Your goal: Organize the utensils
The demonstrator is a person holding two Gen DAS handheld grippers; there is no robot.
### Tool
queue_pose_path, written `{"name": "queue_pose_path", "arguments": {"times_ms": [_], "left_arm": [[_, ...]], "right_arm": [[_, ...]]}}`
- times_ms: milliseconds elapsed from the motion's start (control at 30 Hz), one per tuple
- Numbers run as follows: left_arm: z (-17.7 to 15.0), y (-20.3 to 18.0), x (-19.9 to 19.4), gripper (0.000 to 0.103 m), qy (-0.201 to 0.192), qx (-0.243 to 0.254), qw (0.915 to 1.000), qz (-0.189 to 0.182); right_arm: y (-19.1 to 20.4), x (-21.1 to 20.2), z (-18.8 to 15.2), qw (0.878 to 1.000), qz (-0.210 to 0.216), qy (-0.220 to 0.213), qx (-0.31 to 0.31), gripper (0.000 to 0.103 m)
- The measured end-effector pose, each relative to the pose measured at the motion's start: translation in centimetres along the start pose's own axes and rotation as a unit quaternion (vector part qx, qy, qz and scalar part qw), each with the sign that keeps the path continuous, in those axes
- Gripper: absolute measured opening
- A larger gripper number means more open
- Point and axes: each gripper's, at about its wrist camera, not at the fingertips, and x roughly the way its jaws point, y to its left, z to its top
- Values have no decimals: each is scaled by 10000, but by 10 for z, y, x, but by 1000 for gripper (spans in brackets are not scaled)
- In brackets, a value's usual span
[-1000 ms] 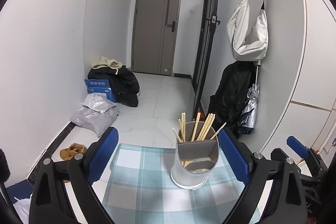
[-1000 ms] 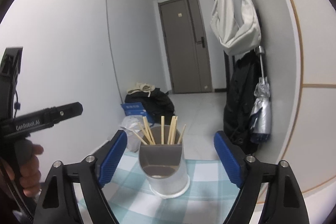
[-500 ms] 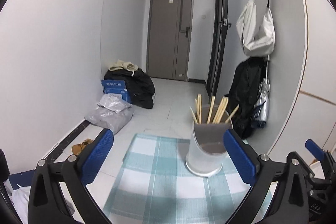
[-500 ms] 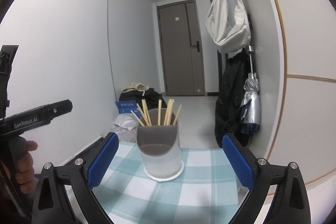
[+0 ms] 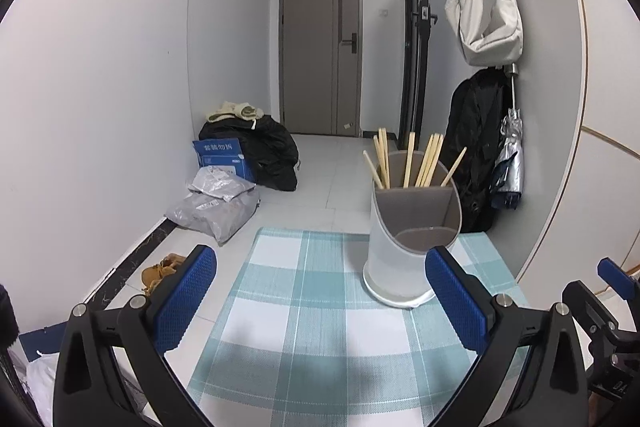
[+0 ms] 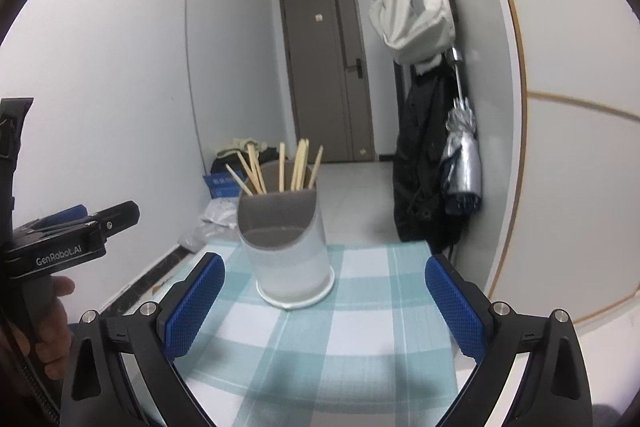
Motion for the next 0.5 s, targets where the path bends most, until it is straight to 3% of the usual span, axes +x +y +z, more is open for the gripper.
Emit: {"name": "queue_pose_path", "arguments": {"times_ms": [233, 500], "left_arm": [[-7, 7, 8, 102, 198, -124, 9997, 47], [-10, 10, 9, 102, 169, -114, 9997, 97]], "right_arm": [[3, 5, -6, 9999, -18, 101, -9, 101], [4, 8, -8, 9998, -64, 172, -5, 101]]}}
